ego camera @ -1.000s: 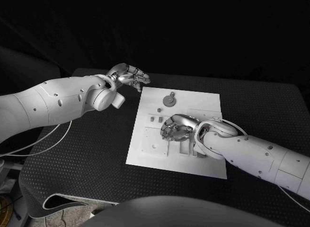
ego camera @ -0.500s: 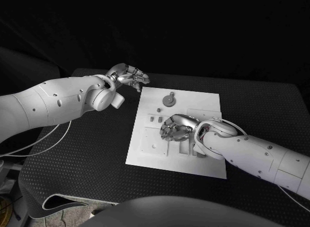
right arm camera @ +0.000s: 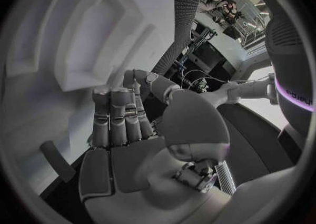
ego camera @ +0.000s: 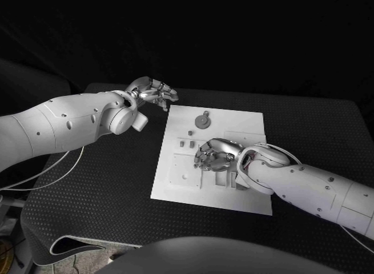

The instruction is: Assemble the parts on the task board

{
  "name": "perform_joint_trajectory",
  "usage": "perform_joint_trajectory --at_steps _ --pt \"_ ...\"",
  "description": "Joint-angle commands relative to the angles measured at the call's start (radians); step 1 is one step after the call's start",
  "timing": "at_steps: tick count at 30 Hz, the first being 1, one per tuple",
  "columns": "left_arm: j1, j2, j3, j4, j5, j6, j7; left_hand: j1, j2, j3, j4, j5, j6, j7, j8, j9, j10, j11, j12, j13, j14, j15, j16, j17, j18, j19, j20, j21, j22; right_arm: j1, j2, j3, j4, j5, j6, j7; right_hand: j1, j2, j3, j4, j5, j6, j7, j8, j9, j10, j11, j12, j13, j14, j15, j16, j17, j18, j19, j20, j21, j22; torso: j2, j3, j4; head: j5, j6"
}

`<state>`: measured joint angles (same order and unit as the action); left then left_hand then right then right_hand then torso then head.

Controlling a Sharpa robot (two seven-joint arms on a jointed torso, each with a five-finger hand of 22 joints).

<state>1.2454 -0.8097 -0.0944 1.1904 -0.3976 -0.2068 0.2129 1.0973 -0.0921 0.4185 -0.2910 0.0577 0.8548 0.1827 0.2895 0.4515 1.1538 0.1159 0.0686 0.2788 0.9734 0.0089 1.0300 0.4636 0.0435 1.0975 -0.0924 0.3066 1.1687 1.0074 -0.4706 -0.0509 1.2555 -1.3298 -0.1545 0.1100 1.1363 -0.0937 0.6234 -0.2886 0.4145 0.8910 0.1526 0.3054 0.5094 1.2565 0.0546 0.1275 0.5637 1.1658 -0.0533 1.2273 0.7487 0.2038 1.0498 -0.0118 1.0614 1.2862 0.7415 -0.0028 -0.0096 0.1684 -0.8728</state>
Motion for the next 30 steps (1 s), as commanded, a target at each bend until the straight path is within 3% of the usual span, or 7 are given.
perform_joint_trajectory --at_steps 1,4,7,9,15,21,30 --pt "0.001 -0.001 0.001 -0.003 0.006 0.012 0.006 -0.002 -0.004 -0.006 0.001 -0.006 -0.007 0.003 -0.004 -0.001 -0.007 0.001 0.003 0.000 0.009 0.000 -0.005 0.001 0.030 0.008 0.003 -0.004 0.000 -0.005 -0.014 -0.005 0.026 -0.020 0.005 -0.016 0.001 -0.008 -0.005 0.000 0.006 -0.018 0.008 -0.006 -0.002 -0.005 0.001 -0.004 0.002 -0.003 -0.001 0.003 0.001 0.058 -0.003 -0.001 -0.003 -0.002 -0.001 0.0001 -0.0019 -0.003 0.000" --pt "0.001 -0.002 0.001 -0.005 0.006 0.012 0.007 -0.002 -0.004 -0.006 0.001 -0.006 -0.007 0.003 -0.004 -0.001 -0.007 0.001 0.003 0.000 0.009 0.000 -0.005 0.001 0.030 0.008 0.003 -0.004 0.000 0.004 -0.030 0.001 0.046 -0.021 -0.005 -0.018 0.002 -0.012 -0.007 0.000 0.006 -0.023 0.008 -0.009 -0.002 -0.006 0.001 -0.004 0.003 -0.002 -0.001 0.003 0.002 0.058 -0.002 0.000 -0.003 -0.001 -0.001 0.0006 -0.0016 -0.006 0.000" --pt "0.001 -0.002 0.001 -0.008 0.006 0.012 0.007 -0.002 -0.005 -0.006 0.001 -0.006 -0.007 0.003 -0.004 -0.001 -0.007 0.001 0.003 0.000 0.009 0.000 -0.005 0.001 0.030 0.008 0.003 -0.005 0.000 0.007 -0.044 0.016 0.067 -0.021 -0.014 -0.018 0.002 -0.014 -0.009 0.001 0.006 -0.026 0.009 -0.010 -0.003 -0.006 0.001 -0.004 0.004 -0.002 -0.001 0.004 0.002 0.058 -0.002 0.000 -0.003 -0.001 -0.001 0.0008 -0.0019 -0.008 0.000" --pt "0.001 -0.002 0.001 -0.013 0.006 0.012 0.007 -0.001 -0.005 -0.006 0.001 -0.006 -0.008 0.003 -0.004 -0.001 -0.007 0.001 0.003 0.000 0.009 0.000 -0.005 0.001 0.030 0.008 0.003 -0.005 0.000 0.011 -0.055 0.034 0.089 -0.017 -0.017 -0.018 0.002 -0.014 -0.009 0.001 0.006 -0.027 0.009 -0.010 -0.003 -0.006 0.001 -0.004 0.004 -0.002 -0.001 0.004 0.002 0.058 -0.002 0.000 -0.003 -0.001 -0.001 0.0009 -0.0017 -0.010 0.000" --pt "0.001 -0.002 0.000 -0.020 0.006 0.011 0.008 -0.001 -0.005 -0.006 0.001 -0.006 -0.008 0.004 -0.004 -0.002 -0.007 0.001 0.003 0.000 0.009 0.000 -0.005 0.001 0.030 0.008 0.003 -0.005 0.001 0.022 -0.078 0.061 0.134 -0.010 -0.024 -0.018 0.001 -0.016 -0.010 0.001 0.006 -0.028 0.009 -0.010 -0.003 -0.006 0.001 -0.004 0.005 -0.001 -0.001 0.004 0.002 0.058 -0.001 0.000 -0.003 -0.001 -0.001 0.0015 -0.0015 -0.018 0.000" --pt "0.001 -0.002 0.000 -0.020 0.006 0.013 0.010 0.000 -0.005 -0.005 0.001 -0.006 -0.009 0.004 -0.004 -0.002 -0.006 0.001 0.003 0.000 0.009 0.000 -0.005 0.002 0.030 0.008 0.003 -0.005 0.001 0.024 -0.107 0.102 0.168 -0.005 -0.044 -0.018 0.000 -0.018 -0.012 0.002 0.006 -0.029 0.009 -0.011 -0.003 -0.006 0.002 -0.004 0.006 -0.001 -0.001 0.005 0.002 0.058 0.000 0.000 -0.002 -0.001 0.000 0.0008 -0.0007 -0.027 0.000" --pt "0.001 -0.006 0.000 -0.017 0.006 0.014 0.012 0.001 -0.006 -0.005 0.001 -0.006 -0.008 0.004 -0.003 -0.001 -0.006 0.001 0.004 0.000 0.009 0.000 -0.005 0.002 0.030 0.008 0.003 -0.005 0.001 0.066 -0.198 0.111 0.196 -0.034 -0.079 -0.023 -0.018 -0.040 -0.021 0.012 0.007 -0.033 0.017 -0.012 -0.003 -0.025 0.009 -0.017 0.002 0.004 0.006 0.008 0.003 0.058 0.006 0.000 0.000 0.000 -0.001 0.0001 -0.0017 -0.037 0.002"
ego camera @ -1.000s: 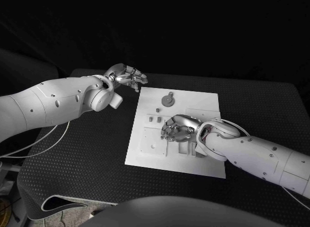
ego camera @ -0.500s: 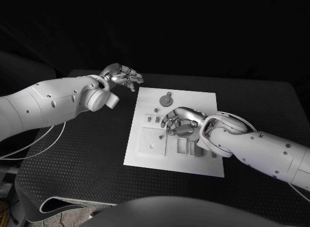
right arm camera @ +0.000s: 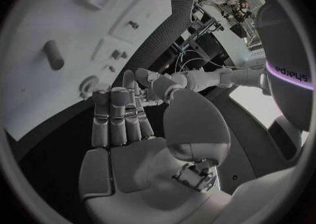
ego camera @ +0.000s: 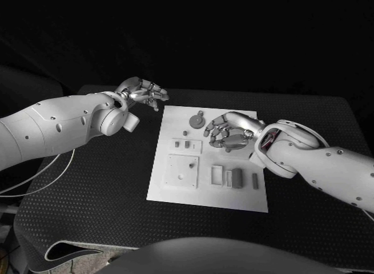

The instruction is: Assemble the parts on the task board

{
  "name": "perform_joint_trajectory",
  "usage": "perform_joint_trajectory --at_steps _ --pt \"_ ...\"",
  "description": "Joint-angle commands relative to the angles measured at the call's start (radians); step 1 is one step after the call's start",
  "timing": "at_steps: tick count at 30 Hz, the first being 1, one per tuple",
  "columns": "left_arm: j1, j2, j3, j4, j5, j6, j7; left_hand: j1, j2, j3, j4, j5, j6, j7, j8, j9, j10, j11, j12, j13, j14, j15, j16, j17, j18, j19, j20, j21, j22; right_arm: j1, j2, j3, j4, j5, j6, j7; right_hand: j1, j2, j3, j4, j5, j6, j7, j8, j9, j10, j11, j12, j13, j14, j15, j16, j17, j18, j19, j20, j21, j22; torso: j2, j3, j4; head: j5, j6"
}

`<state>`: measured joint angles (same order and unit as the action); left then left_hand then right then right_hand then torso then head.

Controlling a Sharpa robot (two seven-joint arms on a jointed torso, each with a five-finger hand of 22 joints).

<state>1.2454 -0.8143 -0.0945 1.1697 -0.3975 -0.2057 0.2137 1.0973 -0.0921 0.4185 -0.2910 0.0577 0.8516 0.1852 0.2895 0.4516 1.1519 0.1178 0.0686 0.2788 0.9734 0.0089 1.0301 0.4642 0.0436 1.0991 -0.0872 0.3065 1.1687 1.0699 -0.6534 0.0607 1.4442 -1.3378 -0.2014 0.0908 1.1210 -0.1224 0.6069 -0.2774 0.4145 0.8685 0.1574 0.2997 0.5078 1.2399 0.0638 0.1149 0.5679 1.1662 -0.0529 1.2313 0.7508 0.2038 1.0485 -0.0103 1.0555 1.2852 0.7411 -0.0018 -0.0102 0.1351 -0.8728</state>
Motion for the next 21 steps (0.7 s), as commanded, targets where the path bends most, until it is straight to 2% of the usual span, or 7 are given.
perform_joint_trajectory --at_steps 1,3,8,11,15,19,21 --pt "0.001 -0.002 0.000 0.004 0.006 0.014 0.011 0.001 -0.006 -0.005 0.001 -0.006 -0.004 0.001 -0.003 -0.001 -0.004 -0.001 0.004 0.001 0.009 0.000 -0.005 0.001 0.030 0.007 -0.003 -0.005 0.001 0.006 -0.027 -0.001 0.011 -0.039 -0.041 -0.004 -0.008 -0.017 -0.006 0.004 0.007 -0.014 0.014 -0.007 -0.002 -0.017 0.003 -0.011 -0.005 0.003 0.008 0.004 0.001 0.058 0.007 -0.002 0.005 0.001 -0.001 -0.0008 -0.0017 -0.004 0.003" --pt "0.001 -0.003 0.000 0.005 0.006 0.014 0.011 0.001 -0.006 -0.006 0.001 -0.006 -0.004 0.001 -0.003 -0.001 -0.004 -0.001 0.004 0.001 0.009 0.000 -0.005 0.001 0.030 0.007 -0.002 -0.005 0.001 0.008 -0.049 -0.001 0.016 -0.076 -0.049 -0.005 -0.019 -0.027 -0.013 0.009 0.006 -0.019 0.014 -0.010 -0.003 -0.039 0.009 -0.024 -0.010 -0.002 0.014 0.003 0.001 0.058 0.004 -0.001 0.003 0.001 0.000 -0.0007 -0.0018 -0.005 0.006" --pt "0.001 -0.007 0.000 0.007 0.005 0.015 0.012 0.000 -0.007 -0.006 0.001 -0.007 -0.003 0.001 -0.002 -0.001 -0.003 -0.001 0.004 0.001 0.010 0.000 -0.006 0.002 0.030 0.007 -0.002 -0.006 0.001 0.010 -0.086 -0.001 0.006 -0.175 -0.071 -0.011 -0.056 -0.045 -0.072 0.007 0.005 -0.051 -0.005 -0.020 -0.008 -0.094 0.031 -0.049 -0.024 -0.021 0.036 0.006 0.005 0.058 -0.010 0.003 -0.004 0.003 0.001 0.0012 -0.0012 -0.008 0.012" --pt "0.001 -0.007 0.000 0.006 0.004 0.015 0.012 0.000 -0.007 -0.006 0.001 -0.007 -0.003 0.001 -0.002 -0.001 -0.003 -0.001 0.004 0.001 0.010 0.000 -0.006 0.002 0.030 0.007 -0.002 -0.006 0.001 0.010 -0.092 -0.001 0.000 -0.225 -0.079 -0.020 -0.064 -0.058 -0.083 0.013 0.006 -0.073 -0.014 -0.028 -0.013 -0.128 0.043 -0.052 -0.033 -0.033 0.047 0.005 0.005 0.058 -0.019 0.007 -0.011 0.002 0.001 0.0021 -0.0006 -0.010 0.013" --pt "0.001 -0.008 -0.001 0.007 0.003 0.015 0.012 -0.001 -0.007 -0.007 0.002 -0.007 -0.003 0.001 -0.002 -0.001 -0.002 -0.001 0.005 0.001 0.010 0.000 -0.006 0.002 0.030 0.007 -0.002 -0.006 0.001 0.010 -0.091 -0.001 -0.014 -0.303 -0.069 -0.039 -0.074 -0.086 -0.086 0.033 0.007 -0.127 -0.039 -0.049 -0.025 -0.177 0.060 -0.050 -0.044 -0.059 0.064 0.005 0.005 0.058 -0.037 0.016 -0.024 -0.001 0.001 0.0019 -0.0005 -0.011 0.016" --pt "0.001 -0.007 -0.001 0.007 0.003 0.018 0.012 -0.001 -0.008 -0.007 0.002 -0.007 -0.003 0.001 -0.002 -0.001 -0.002 -0.001 0.005 0.001 0.010 0.000 -0.005 0.002 0.030 0.007 -0.002 -0.006 0.002 0.008 -0.084 -0.002 -0.025 -0.353 -0.067 -0.049 -0.072 -0.103 -0.083 0.047 0.006 -0.149 -0.052 -0.053 -0.030 -0.200 0.067 -0.050 -0.049 -0.070 0.071 0.007 0.005 0.058 -0.044 0.021 -0.029 -0.001 0.001 0.0019 -0.0001 -0.014 0.015" --pt "0.001 -0.007 -0.001 0.006 0.003 0.019 0.012 -0.001 -0.008 -0.007 0.002 -0.007 -0.003 0.001 -0.002 -0.001 -0.002 -0.001 0.005 0.002 0.010 0.000 -0.005 0.002 0.030 0.008 -0.002 -0.006 0.002 0.008 -0.082 -0.003 -0.030 -0.377 -0.063 -0.055 -0.071 -0.109 -0.083 0.050 0.006 -0.155 -0.053 -0.053 -0.031 -0.205 0.069 -0.049 -0.050 -0.072 0.073 0.009 0.005 0.058 -0.045 0.022 -0.030 -0.001 0.002 0.0016 0.0012 -0.014 0.015"
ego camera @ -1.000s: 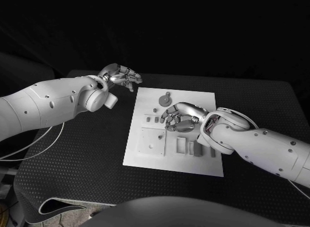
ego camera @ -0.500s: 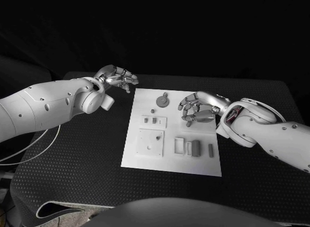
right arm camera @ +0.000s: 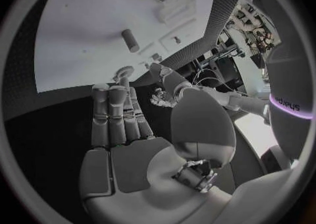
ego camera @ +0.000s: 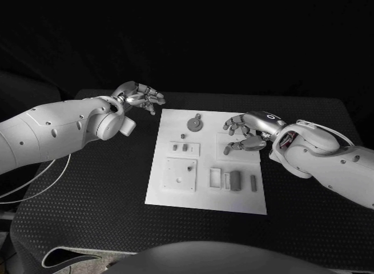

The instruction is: Assemble the parts on the task board

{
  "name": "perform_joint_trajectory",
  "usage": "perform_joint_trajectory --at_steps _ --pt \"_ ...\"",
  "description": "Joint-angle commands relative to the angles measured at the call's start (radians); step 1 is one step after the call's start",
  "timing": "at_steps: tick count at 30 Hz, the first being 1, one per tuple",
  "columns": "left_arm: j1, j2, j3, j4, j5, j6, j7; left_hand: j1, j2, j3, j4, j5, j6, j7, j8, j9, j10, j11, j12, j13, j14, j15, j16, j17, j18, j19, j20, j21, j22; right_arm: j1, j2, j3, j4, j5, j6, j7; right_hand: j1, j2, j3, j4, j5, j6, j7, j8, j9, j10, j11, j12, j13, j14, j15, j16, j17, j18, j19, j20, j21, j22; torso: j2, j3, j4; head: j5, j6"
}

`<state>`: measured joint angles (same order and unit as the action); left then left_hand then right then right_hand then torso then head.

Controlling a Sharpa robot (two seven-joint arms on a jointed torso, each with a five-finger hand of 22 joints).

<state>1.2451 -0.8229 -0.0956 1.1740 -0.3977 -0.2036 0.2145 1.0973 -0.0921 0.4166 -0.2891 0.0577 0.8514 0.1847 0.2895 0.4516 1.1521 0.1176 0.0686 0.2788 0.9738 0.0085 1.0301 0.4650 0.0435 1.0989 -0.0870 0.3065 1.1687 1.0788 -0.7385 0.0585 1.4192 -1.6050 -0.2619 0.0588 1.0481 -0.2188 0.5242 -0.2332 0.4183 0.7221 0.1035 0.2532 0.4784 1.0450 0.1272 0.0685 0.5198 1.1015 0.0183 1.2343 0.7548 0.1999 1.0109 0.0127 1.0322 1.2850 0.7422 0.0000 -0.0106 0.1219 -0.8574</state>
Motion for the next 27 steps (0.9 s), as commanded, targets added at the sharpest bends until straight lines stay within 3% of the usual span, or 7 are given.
perform_joint_trajectory --at_steps 1,7,14,23,27 --pt "0.001 0.002 0.000 0.001 0.003 0.016 0.011 -0.001 -0.007 -0.005 0.000 -0.007 -0.003 0.001 -0.002 -0.001 -0.002 -0.001 0.005 0.002 0.010 0.000 -0.005 0.002 0.030 0.008 -0.003 -0.006 0.002 -0.002 0.006 -0.002 -0.007 -0.124 0.001 -0.026 0.002 -0.014 0.000 0.007 0.002 -0.009 0.000 -0.006 -0.002 -0.012 0.006 -0.002 -0.002 -0.008 0.002 0.006 0.001 0.062 -0.008 -0.001 -0.007 -0.001 0.001 0.0000 0.0018 -0.001 -0.001" --pt "0.001 0.000 -0.001 0.001 0.003 0.017 0.011 -0.002 -0.007 -0.006 0.000 -0.007 -0.003 0.001 -0.001 -0.001 -0.001 -0.002 0.006 0.002 0.011 0.000 -0.004 0.002 0.030 0.009 -0.003 -0.006 0.002 -0.007 0.016 -0.013 -0.023 -0.174 0.041 -0.042 0.003 -0.018 0.000 0.015 0.002 -0.008 -0.004 0.000 -0.001 -0.018 0.008 0.000 -0.003 -0.011 0.004 0.009 0.001 0.062 -0.009 0.000 -0.007 0.000 0.000 -0.0030 0.0023 -0.002 -0.004" --pt "0.001 -0.001 -0.001 0.001 0.001 0.020 0.010 -0.002 -0.007 -0.006 0.000 -0.007 -0.003 0.001 -0.001 -0.001 -0.001 -0.002 0.006 0.002 0.011 0.000 -0.004 0.003 0.030 0.009 -0.003 -0.006 0.002 -0.014 0.023 -0.031 -0.033 -0.187 0.073 -0.047 0.006 -0.012 0.000 0.022 0.002 0.010 0.008 0.017 0.004 -0.016 0.007 0.005 -0.001 -0.010 0.003 0.014 0.000 0.062 -0.007 0.000 -0.005 0.002 0.000 -0.0042 0.0028 0.000 -0.009" --pt "0.001 -0.001 -0.001 0.001 0.001 0.021 0.009 -0.003 -0.007 -0.006 0.000 -0.006 -0.003 0.001 -0.001 -0.001 -0.002 -0.002 0.006 0.002 0.012 0.000 -0.004 0.003 0.030 0.009 -0.003 -0.006 0.002 -0.024 0.035 -0.034 -0.040 -0.194 0.050 -0.042 0.017 0.004 -0.001 0.021 0.002 0.047 0.025 0.045 0.011 0.012 -0.005 0.020 0.007 0.000 -0.008 0.019 -0.005 0.062 0.002 -0.005 0.001 0.004 0.000 -0.0037 0.0022 0.001 -0.011" --pt "0.001 0.000 -0.001 0.001 0.001 0.021 0.010 -0.003 -0.006 -0.007 0.000 -0.007 -0.003 0.001 -0.001 -0.001 -0.002 -0.002 0.006 0.002 0.012 0.000 -0.004 0.003 0.030 0.009 -0.003 -0.006 0.003 -0.025 0.047 -0.037 -0.048 -0.201 0.030 -0.039 0.030 0.024 0.002 0.011 0.002 0.069 0.031 0.059 0.014 0.028 -0.012 0.027 0.011 0.005 -0.015 0.019 -0.008 0.062 0.007 -0.008 0.002 0.004 -0.001 -0.0033 0.0016 0.002 -0.012"
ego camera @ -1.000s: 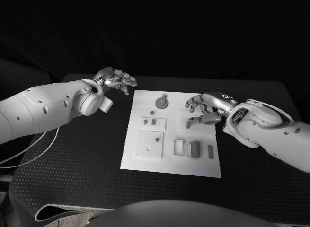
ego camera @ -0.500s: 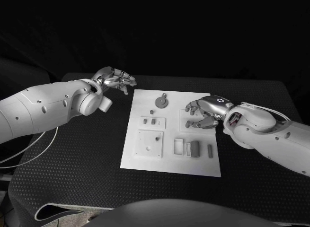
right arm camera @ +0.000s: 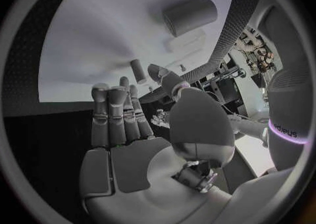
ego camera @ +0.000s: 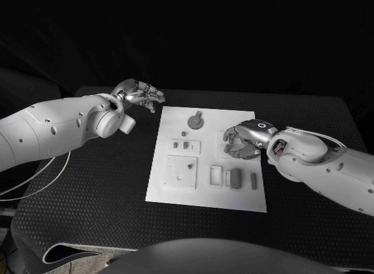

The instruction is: Assemble the parts on the task board

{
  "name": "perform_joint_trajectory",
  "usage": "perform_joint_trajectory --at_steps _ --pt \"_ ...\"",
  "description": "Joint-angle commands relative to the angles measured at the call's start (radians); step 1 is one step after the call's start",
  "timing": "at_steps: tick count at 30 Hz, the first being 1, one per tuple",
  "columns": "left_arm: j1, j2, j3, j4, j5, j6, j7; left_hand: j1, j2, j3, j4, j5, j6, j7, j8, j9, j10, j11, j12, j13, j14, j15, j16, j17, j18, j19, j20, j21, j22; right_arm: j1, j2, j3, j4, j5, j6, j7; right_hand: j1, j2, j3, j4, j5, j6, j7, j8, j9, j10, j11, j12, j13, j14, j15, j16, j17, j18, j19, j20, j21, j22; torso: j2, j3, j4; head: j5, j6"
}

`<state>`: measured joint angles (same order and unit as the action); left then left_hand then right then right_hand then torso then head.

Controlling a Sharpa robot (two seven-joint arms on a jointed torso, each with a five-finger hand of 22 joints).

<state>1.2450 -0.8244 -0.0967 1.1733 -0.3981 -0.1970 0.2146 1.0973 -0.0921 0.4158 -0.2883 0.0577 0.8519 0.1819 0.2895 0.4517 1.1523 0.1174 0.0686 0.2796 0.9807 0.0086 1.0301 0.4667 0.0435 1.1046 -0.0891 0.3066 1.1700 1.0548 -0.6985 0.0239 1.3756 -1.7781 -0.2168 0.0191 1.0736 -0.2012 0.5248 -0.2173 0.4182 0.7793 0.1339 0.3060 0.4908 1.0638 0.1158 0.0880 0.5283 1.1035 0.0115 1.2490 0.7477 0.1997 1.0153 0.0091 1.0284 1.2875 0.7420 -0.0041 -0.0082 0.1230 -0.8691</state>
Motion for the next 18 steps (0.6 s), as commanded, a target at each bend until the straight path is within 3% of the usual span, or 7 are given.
perform_joint_trajectory --at_steps 1,7,18 --pt "0.001 0.002 0.000 0.002 0.001 0.015 0.010 -0.003 -0.006 -0.006 0.000 -0.007 -0.003 0.004 -0.001 -0.001 -0.002 -0.001 0.006 0.001 0.005 0.000 -0.004 0.002 0.030 0.004 -0.001 -0.006 0.001 -0.001 0.010 -0.004 -0.007 -0.028 -0.016 0.000 0.008 0.012 0.003 -0.007 0.002 0.018 0.003 0.010 0.003 0.014 -0.002 0.009 0.003 0.004 -0.010 0.004 -0.002 0.062 0.003 -0.005 0.006 0.002 0.000 0.0008 -0.0008 0.001 0.000" --pt "0.001 0.004 0.000 0.001 0.001 0.016 0.010 -0.004 -0.006 -0.006 0.000 -0.007 -0.003 0.004 -0.001 -0.001 -0.002 -0.001 0.005 0.001 0.005 0.000 -0.004 0.002 0.030 0.004 -0.001 -0.006 0.001 -0.001 0.024 -0.013 -0.018 -0.034 -0.013 -0.003 0.014 0.054 0.001 -0.019 0.003 0.054 0.010 0.028 0.007 0.048 -0.016 0.023 0.010 0.016 -0.023 0.003 -0.007 0.062 0.012 -0.009 0.009 0.002 0.000 0.0009 0.0009 0.000 -0.001" --pt "0.001 0.004 0.000 0.000 0.001 0.017 0.008 -0.005 -0.005 -0.007 0.000 -0.007 -0.003 0.004 0.000 -0.002 -0.003 -0.001 0.005 0.001 0.005 0.000 -0.003 0.003 0.030 0.004 -0.001 -0.006 0.002 -0.001 0.027 -0.016 -0.021 -0.048 -0.016 -0.002 0.025 0.115 0.004 -0.058 0.004 0.124 0.018 0.053 0.010 0.119 -0.044 0.050 0.025 0.036 -0.050 0.001 -0.013 0.062 0.023 -0.015 0.013 0.006 0.000 0.0005 -0.0007 0.001 -0.004"
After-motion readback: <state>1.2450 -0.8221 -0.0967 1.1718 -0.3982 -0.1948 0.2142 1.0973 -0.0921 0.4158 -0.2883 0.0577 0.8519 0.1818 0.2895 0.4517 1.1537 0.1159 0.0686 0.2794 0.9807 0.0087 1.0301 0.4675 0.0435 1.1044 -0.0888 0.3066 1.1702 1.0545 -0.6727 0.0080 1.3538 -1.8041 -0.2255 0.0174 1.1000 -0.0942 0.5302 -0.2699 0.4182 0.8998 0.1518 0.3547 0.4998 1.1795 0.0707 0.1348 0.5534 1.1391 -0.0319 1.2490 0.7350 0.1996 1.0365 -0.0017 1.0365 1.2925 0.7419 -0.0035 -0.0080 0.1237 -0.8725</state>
